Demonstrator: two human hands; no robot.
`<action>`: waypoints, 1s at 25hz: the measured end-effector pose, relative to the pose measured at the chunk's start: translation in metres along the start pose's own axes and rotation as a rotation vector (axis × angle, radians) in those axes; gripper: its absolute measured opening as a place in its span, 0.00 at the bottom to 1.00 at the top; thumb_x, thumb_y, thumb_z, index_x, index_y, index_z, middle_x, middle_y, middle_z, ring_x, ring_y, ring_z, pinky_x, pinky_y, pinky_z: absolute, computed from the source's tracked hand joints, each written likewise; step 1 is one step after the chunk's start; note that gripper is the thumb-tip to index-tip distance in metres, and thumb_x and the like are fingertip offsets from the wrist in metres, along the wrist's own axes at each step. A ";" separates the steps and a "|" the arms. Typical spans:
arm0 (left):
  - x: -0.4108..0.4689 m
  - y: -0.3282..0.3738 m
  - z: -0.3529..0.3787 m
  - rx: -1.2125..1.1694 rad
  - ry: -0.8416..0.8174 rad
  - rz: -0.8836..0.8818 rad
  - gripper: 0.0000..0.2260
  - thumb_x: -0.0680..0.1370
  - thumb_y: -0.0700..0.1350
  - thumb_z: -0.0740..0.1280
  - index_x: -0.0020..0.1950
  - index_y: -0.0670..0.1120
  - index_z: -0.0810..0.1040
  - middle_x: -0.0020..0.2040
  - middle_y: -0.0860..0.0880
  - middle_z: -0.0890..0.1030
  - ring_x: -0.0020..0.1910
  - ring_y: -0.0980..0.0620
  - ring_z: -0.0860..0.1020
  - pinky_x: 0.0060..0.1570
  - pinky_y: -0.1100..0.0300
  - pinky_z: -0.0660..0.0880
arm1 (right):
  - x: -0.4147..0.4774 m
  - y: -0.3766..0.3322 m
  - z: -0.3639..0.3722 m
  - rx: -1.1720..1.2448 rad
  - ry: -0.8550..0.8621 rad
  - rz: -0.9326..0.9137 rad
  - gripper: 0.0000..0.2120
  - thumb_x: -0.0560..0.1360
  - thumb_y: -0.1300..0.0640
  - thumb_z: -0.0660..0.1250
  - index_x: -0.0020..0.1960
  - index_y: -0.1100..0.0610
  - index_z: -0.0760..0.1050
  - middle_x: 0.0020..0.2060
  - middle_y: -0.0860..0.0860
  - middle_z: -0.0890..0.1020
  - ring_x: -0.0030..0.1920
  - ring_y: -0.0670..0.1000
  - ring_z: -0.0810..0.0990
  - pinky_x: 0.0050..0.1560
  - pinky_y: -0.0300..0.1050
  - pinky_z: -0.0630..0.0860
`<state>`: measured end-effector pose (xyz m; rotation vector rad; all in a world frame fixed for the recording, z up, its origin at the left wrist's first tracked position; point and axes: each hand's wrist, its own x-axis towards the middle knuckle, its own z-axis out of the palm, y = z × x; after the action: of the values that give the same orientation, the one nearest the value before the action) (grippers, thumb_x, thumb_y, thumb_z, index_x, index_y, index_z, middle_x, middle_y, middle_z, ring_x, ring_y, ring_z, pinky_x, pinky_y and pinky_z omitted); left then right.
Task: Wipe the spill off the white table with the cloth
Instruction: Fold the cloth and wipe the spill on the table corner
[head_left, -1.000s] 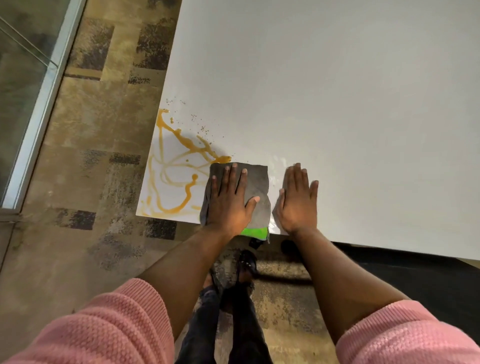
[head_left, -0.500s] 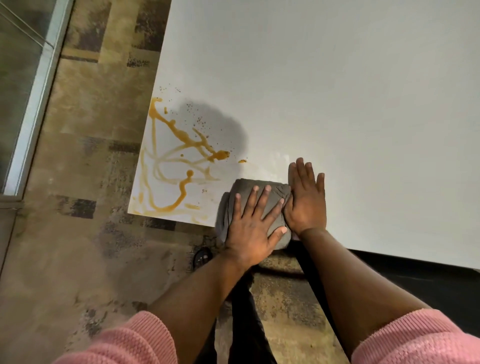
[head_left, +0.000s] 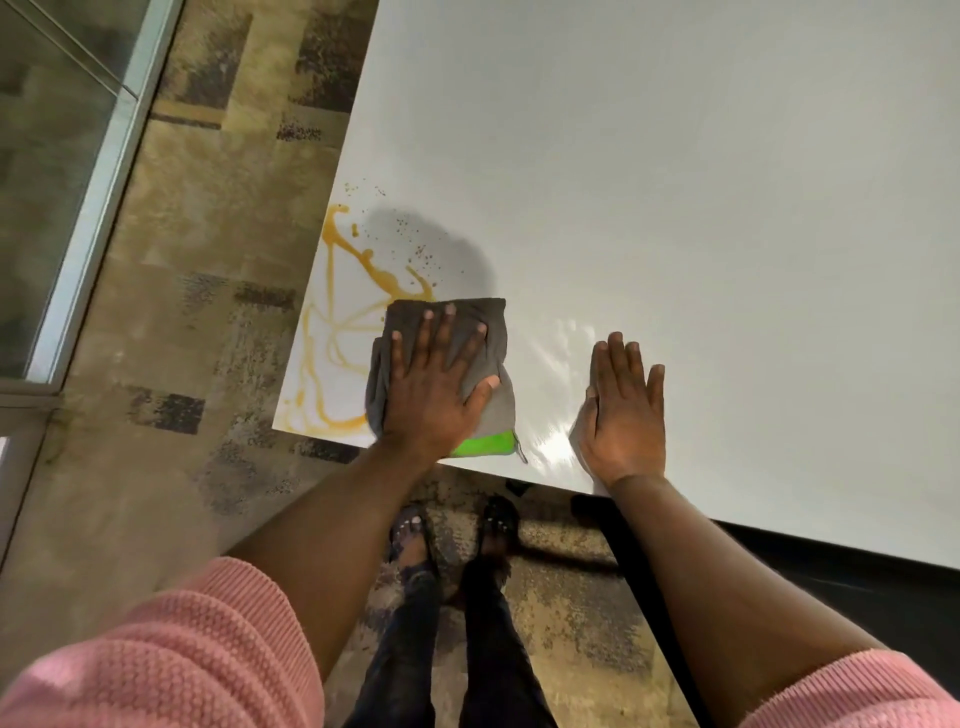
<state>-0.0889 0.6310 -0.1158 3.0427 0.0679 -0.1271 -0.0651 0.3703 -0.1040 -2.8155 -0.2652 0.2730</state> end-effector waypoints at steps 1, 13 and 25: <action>-0.007 -0.003 0.002 0.004 0.004 -0.002 0.32 0.83 0.67 0.48 0.85 0.58 0.47 0.86 0.46 0.46 0.85 0.42 0.47 0.81 0.35 0.45 | 0.000 -0.002 -0.001 0.006 -0.009 0.011 0.32 0.81 0.52 0.47 0.84 0.59 0.56 0.85 0.55 0.55 0.85 0.56 0.50 0.83 0.60 0.42; -0.075 0.002 0.000 0.005 -0.024 -0.012 0.32 0.83 0.68 0.51 0.84 0.55 0.57 0.85 0.43 0.54 0.84 0.39 0.52 0.78 0.32 0.54 | 0.050 -0.072 0.016 0.041 -0.066 -0.151 0.29 0.86 0.50 0.49 0.84 0.60 0.56 0.84 0.56 0.56 0.85 0.56 0.51 0.83 0.62 0.46; -0.022 -0.001 0.001 -0.067 0.048 -0.102 0.32 0.82 0.68 0.53 0.84 0.58 0.56 0.86 0.47 0.51 0.85 0.42 0.49 0.80 0.35 0.47 | 0.044 -0.068 0.015 -0.143 -0.036 -0.154 0.33 0.86 0.42 0.47 0.85 0.60 0.51 0.85 0.57 0.53 0.85 0.57 0.48 0.83 0.64 0.46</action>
<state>-0.1111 0.6305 -0.1146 2.9756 0.2260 -0.0575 -0.0362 0.4478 -0.1033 -2.9115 -0.5263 0.2806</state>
